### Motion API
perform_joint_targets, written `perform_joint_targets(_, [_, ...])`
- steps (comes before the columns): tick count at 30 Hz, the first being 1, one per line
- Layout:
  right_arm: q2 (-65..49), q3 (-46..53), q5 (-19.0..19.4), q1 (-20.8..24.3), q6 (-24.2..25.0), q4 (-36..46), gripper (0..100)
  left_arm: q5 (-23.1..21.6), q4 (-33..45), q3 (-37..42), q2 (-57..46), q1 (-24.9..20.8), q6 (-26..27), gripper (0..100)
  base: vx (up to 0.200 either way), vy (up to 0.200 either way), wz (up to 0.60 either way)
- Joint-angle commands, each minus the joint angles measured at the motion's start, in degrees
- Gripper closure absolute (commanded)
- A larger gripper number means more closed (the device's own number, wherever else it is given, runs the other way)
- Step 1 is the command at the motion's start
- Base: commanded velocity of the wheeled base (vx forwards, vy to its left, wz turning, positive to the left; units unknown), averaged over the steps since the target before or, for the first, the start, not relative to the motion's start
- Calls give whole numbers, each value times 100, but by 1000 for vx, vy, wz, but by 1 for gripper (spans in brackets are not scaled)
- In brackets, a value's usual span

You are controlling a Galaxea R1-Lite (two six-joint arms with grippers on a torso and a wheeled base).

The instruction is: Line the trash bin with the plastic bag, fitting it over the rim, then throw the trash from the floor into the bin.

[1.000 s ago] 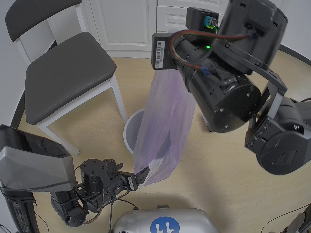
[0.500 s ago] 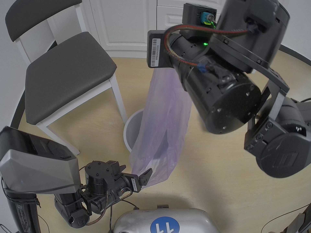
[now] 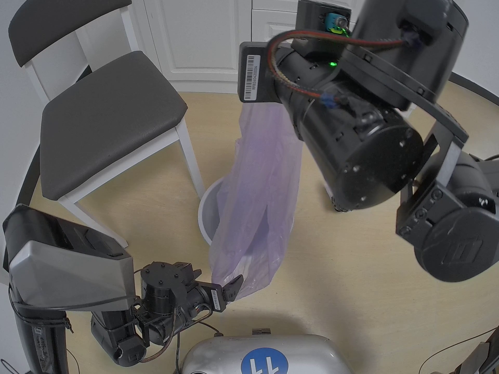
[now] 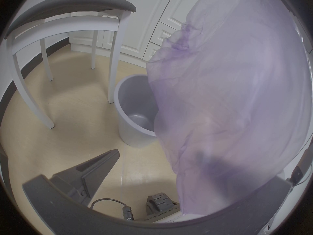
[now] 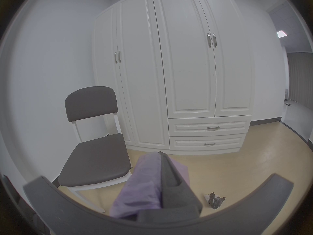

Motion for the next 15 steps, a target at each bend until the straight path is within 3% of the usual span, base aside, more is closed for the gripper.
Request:
perform_joint_targets(1, [-19, -9, 2, 1, -1, 1, 100, 3, -4, 5, 24, 16, -3, 0, 0, 0, 0])
perform_joint_targets(2, [-19, -9, 2, 9, -1, -7, 100, 3, -4, -4, 33, 7, -3, 100, 0, 0, 0])
perform_joint_targets(12, [34, 18, -7, 18, 8, -25, 100, 12, -4, -21, -2, 16, -3, 100, 0, 0, 0])
perform_joint_targets(15, [51, 79, -7, -35, 8, -16, 100, 240, -4, 5, -99, 16, 5, 100, 0, 0, 0])
